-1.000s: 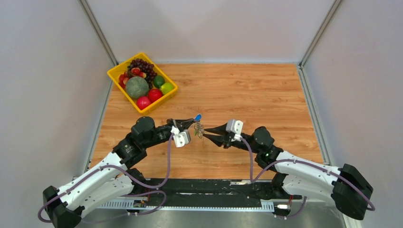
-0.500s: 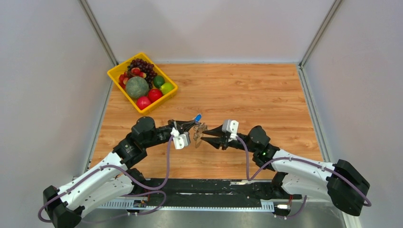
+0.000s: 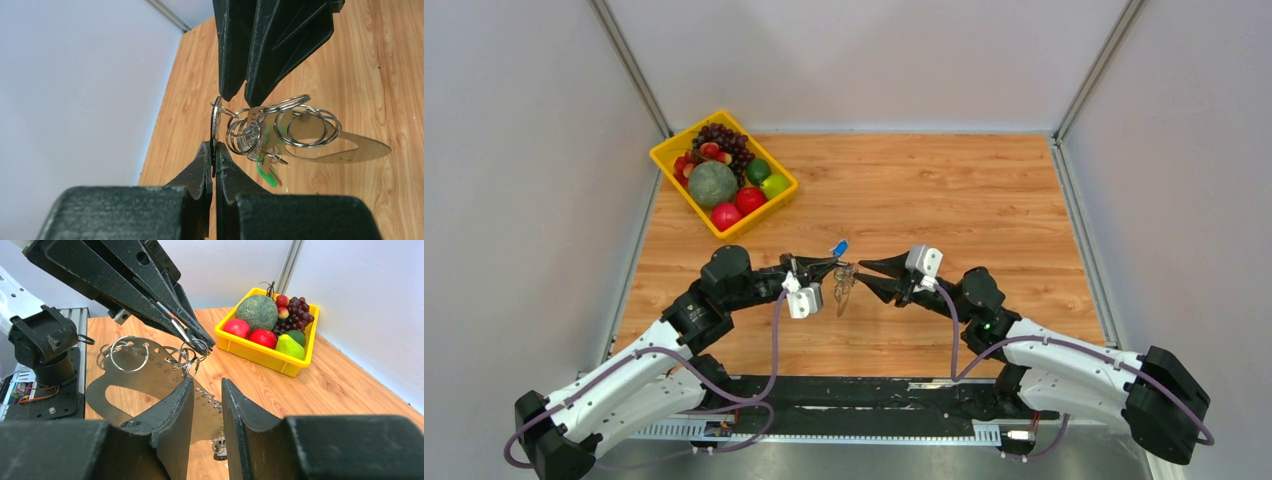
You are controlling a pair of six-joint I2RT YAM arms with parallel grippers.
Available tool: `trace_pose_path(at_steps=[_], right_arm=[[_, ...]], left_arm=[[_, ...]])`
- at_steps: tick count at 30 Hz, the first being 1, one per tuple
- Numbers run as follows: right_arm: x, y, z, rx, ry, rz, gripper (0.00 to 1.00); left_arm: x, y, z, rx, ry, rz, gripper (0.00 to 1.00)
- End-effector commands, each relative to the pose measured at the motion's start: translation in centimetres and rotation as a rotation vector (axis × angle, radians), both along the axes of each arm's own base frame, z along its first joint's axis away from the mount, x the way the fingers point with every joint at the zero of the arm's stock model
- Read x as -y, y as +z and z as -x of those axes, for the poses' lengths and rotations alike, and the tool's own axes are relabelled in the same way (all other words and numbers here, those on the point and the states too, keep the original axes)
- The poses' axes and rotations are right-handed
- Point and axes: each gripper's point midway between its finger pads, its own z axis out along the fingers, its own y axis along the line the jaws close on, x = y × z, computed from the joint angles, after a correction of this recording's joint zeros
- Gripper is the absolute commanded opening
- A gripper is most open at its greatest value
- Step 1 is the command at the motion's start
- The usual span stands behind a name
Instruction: Remove the keys from the keyring
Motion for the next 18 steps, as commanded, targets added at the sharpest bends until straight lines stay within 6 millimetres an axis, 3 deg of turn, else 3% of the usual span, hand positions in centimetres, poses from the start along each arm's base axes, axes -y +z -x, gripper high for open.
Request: trace_pose_path(at_steps=[1,18], right_arm=[[-0.4,2.3,0.4,0.027,0.028,-0.051,0.31],[-1.1,1.8,1.6,0.025,0.108,-0.030,0.33]], left_arm=[[0.6,1.6,0.7,0.061,-0.059,0.038,0.00],[0.5,1.4,0.5,0.063,-0.051,0.030,0.00]])
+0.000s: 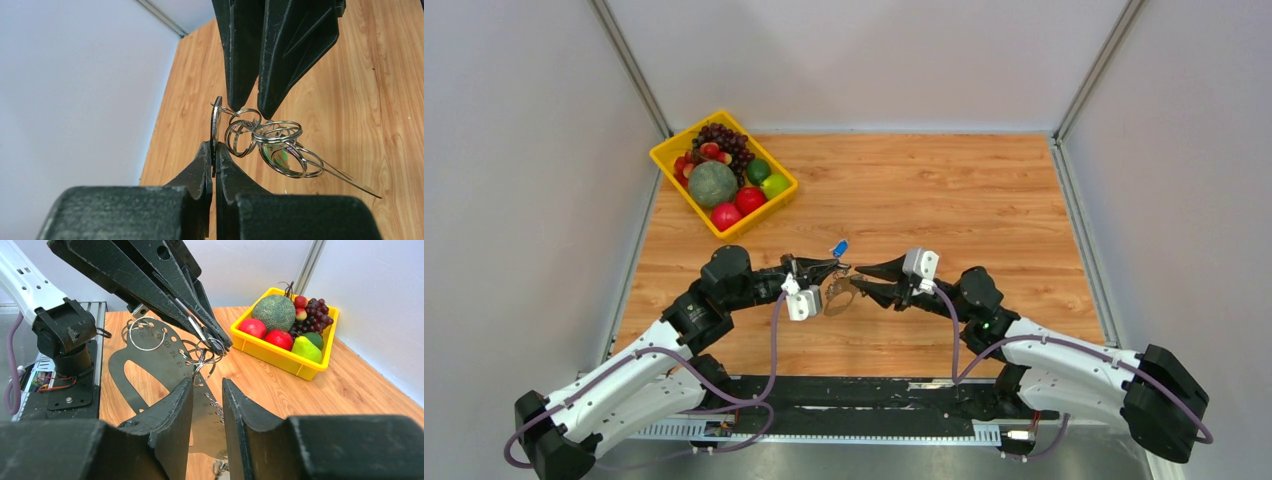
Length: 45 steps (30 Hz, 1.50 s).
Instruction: Remove the keys from the keyring
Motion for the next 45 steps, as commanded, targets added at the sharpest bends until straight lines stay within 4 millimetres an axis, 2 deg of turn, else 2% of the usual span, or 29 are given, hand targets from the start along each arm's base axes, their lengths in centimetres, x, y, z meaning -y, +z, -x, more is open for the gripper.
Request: trace_pose_path(at_steps=[1,6,13,23,27,30,37,45], right_arm=[[-0.5,2.1,0.5,0.022,0.037,-0.044,0.34],[-0.7,2.2,0.5,0.025,0.045,-0.042,0.33],[-0.7,2.7,0.5,0.034,0.045,-0.048,0.27],[-1.3,1.9,0.4,0.010,0.059,-0.021,0.24],[-1.2,1.8,0.2,0.008,0.050,-0.013,0.11],[-0.9,2.1,0.3,0.019,0.041,-0.017,0.00],[0.8,2.8,0.6,0.079,-0.004,-0.053,0.00],[2.3,4.1,1.1,0.144,-0.033,-0.113,0.00]], left_arm=[[0.3,1.3,0.0,0.053,-0.018,0.032,0.00],[0.3,1.3,0.1,0.053,-0.025,0.031,0.00],[0.5,1.1,0.4,0.049,-0.044,0.028,0.00],[0.5,1.3,0.7,0.054,-0.058,0.031,0.00],[0.5,1.4,0.7,0.057,-0.056,0.034,0.00],[0.4,1.4,0.5,0.056,-0.046,0.034,0.00],[-0.3,2.1,-0.9,0.013,0.056,0.075,0.00],[0.1,1.7,-0.5,0.005,0.027,0.064,0.00]])
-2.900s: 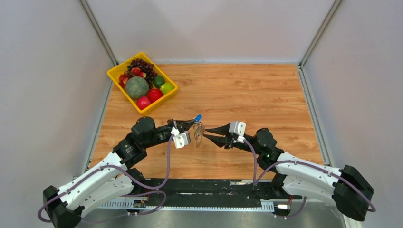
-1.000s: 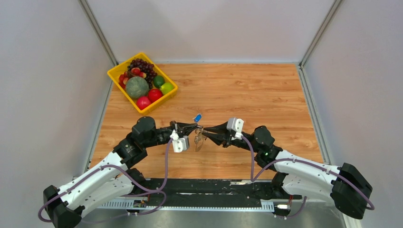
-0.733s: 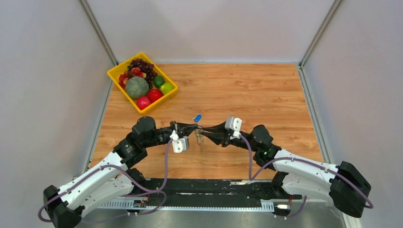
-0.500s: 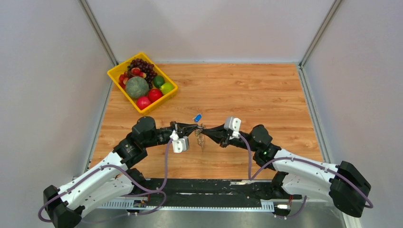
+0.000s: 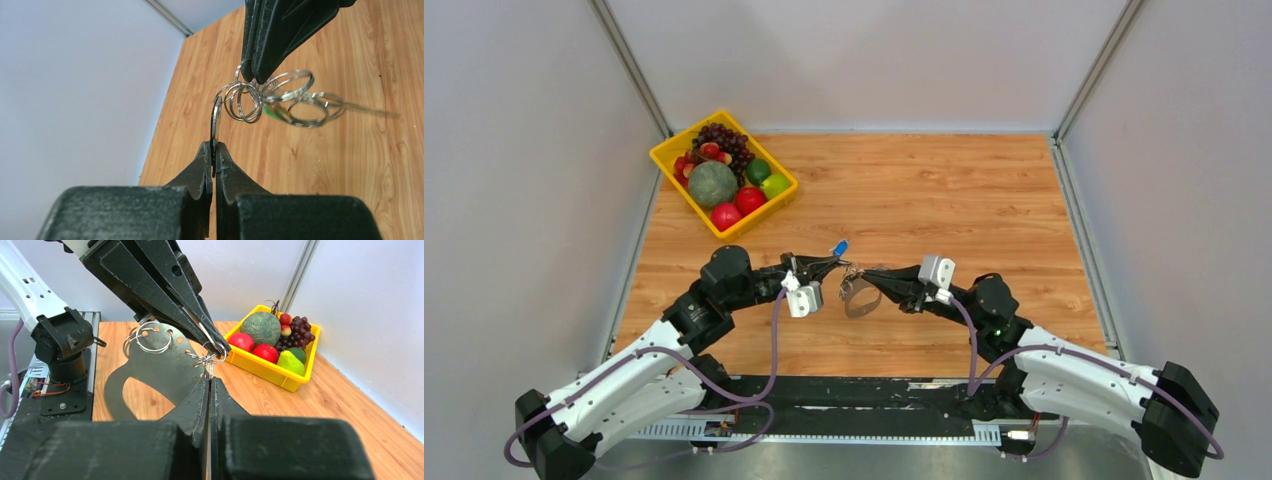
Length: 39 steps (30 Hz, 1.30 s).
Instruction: Remove the keys from the keyring
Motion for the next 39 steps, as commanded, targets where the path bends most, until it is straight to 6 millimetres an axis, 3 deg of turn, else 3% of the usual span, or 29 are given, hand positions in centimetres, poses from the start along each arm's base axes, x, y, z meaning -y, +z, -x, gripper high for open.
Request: trace_pose_path(at_steps=[1,15,22,39], right_arm=[[0.8,2.5,0.2,0.080,-0.021,-0.080,0.00],[0.7,2.5,1.0,0.106,0.008,-0.080,0.00],[1.9,4.3,1.5,0.136,-0.005,-0.160,0.00],[1.6,6.0,1.9,0.124,0.025,-0.194,0.00]], left_arm=[[0.3,1.3,0.1,0.021,-0.015,0.038,0.00],[0.3,0.8,-0.2,0.008,-0.005,0.025,0.00],[1.0,0.3,0.5,-0.012,-0.058,0.019,0.00],[2.1,-0.7,2.3,-0.027,-0.194,-0.009,0.00]])
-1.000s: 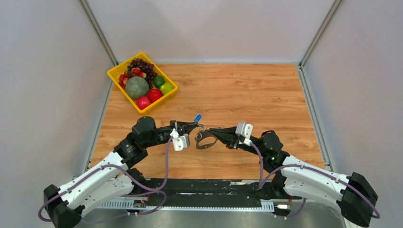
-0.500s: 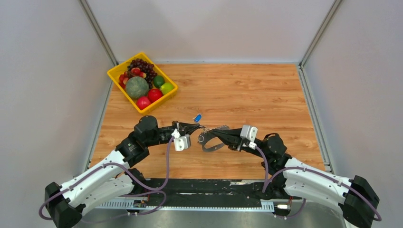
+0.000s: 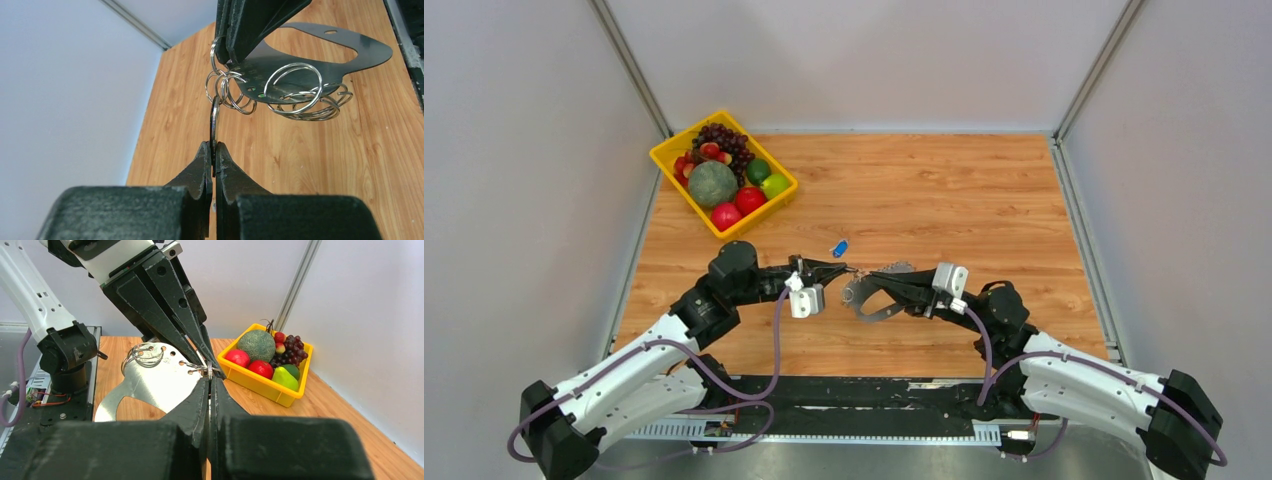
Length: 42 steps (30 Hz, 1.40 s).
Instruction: Remove the keys from the keyring
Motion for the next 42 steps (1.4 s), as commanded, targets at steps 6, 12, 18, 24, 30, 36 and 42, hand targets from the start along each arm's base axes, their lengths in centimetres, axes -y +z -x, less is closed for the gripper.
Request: trace_pose_path(at_steps=[6,12,18,24,30,36,42], right_arm=[[-0.5,4.8,0.6,0.045,0.032,-0.114,0.00],[-1.4,5.0,0.7,0.034,0.046,-0.107,0.00],[-1.5,5.2,0.4,0.025,0.021,-0.114,0.00],[-1.1,6.4,0.2,-0.014,0.010,-0.155,0.00],[-0.2,7.3,0.7,-0.018,0.013,-0.191,0.00],[0.1,7.3,1.0,-0.027,0.020,-0.199,0.00],[-0.6,5.6,1.7,-0.039,0.067,-0.136,0.25]], left_arm=[[0.8,0.2,1.5,0.005,-0.103,-0.003,0.00],[0.7,0.2,1.5,0.009,-0.104,-0.003,0.00],[0.7,0.3,1.6,0.013,-0.103,-0.003,0.00],[0.5,0.3,1.1,0.012,-0.074,-0.008,0.00],[0.3,0.2,0.6,0.012,-0.041,-0.013,0.00],[0.1,0.3,0.3,0.016,-0.019,-0.013,0.00],[-0.6,1.1,-0.5,0.031,0.045,0.006,0.00]])
